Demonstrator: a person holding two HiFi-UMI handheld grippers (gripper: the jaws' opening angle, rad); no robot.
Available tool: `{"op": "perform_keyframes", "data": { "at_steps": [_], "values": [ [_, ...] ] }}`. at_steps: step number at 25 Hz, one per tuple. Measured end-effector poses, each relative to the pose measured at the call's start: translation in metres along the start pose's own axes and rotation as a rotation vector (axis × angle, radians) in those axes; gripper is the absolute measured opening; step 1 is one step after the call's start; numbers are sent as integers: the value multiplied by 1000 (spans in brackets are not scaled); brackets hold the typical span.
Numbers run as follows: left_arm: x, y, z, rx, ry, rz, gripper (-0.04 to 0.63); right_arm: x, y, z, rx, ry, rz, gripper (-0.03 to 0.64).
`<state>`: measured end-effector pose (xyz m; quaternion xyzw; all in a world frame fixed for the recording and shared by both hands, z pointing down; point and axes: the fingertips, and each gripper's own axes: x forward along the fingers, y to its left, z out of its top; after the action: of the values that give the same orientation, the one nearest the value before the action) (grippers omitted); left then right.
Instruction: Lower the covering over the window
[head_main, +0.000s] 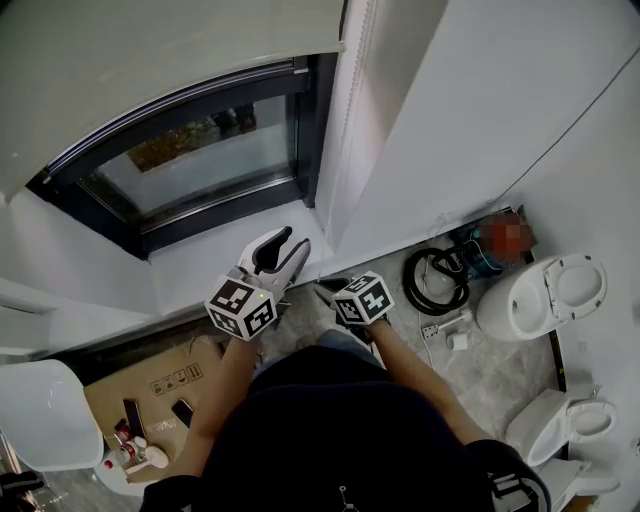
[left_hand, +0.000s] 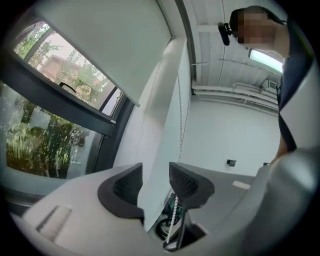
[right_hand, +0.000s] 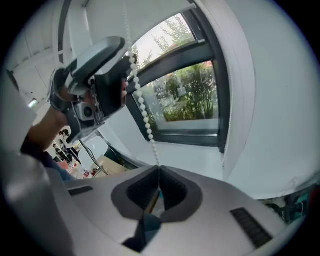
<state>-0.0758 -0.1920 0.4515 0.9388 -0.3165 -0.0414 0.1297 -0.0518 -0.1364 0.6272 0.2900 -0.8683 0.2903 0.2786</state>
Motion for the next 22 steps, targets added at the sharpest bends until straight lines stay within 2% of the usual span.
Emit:
{"op": "perform_keyframes", "data": {
  "at_steps": [5, 10, 13, 15, 19, 22],
  "values": [
    [16, -33, 28, 31, -22, -139, 152, 1, 1, -2, -5, 5, 1, 12],
    [26, -51, 40, 49, -34, -206, 149, 0, 0, -3, -4, -2, -1, 12],
    [33, -59, 38, 42, -19, -243, 95, -4, 2, -6, -5, -5, -1, 12],
    [38, -63, 36, 22, -5, -260, 14, -7, 1, -8, 0, -13, -3, 14],
    [40, -66, 34, 1, 7, -261, 12, -12, -3, -11, 11, -19, -14, 12],
    [40, -58, 27, 13, 37, -239, 12, -10, -5, -17, -10, 23, -26, 12]
  ]
}}
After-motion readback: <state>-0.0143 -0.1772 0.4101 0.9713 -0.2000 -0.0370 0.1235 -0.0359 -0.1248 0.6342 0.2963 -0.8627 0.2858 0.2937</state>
